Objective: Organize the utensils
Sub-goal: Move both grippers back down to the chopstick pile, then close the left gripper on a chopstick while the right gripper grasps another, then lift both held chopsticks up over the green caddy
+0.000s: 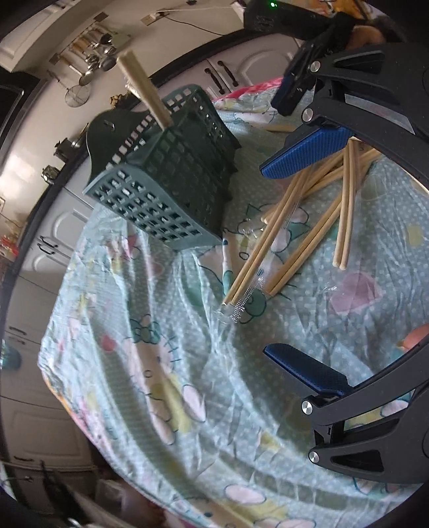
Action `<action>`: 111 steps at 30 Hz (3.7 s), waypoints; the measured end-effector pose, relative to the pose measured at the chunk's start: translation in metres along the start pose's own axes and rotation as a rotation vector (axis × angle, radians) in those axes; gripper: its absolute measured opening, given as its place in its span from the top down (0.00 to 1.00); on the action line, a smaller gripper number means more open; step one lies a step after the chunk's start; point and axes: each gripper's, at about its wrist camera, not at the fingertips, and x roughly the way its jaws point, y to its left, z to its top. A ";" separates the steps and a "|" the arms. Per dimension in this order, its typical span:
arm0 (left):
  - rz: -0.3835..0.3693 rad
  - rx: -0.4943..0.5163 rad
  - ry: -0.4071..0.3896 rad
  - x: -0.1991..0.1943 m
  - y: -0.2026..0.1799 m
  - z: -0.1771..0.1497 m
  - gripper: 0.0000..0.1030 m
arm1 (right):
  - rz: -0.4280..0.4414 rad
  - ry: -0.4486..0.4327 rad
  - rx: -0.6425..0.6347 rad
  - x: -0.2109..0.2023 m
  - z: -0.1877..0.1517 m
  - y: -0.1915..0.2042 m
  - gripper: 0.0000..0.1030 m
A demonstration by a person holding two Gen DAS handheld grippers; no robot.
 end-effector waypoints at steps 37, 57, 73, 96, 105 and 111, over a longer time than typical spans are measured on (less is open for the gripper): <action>-0.114 -0.082 -0.066 -0.021 0.016 0.041 0.93 | 0.083 0.048 0.205 0.018 0.021 -0.025 0.94; -0.248 0.097 -0.212 -0.099 -0.055 0.058 0.98 | 0.192 -0.153 -0.055 -0.071 0.051 0.051 0.94; -0.275 0.225 -0.330 -0.158 -0.094 0.082 0.98 | 0.214 -0.328 -0.136 -0.130 0.083 0.068 0.94; -0.211 0.287 -0.577 -0.225 -0.133 0.168 0.98 | 0.204 -0.615 -0.195 -0.215 0.168 0.082 0.94; -0.161 0.276 -0.580 -0.200 -0.132 0.179 0.98 | 0.188 -0.653 -0.179 -0.205 0.187 0.072 0.94; -0.140 0.268 -0.556 -0.177 -0.125 0.176 0.98 | 0.167 -0.651 -0.181 -0.187 0.186 0.067 0.94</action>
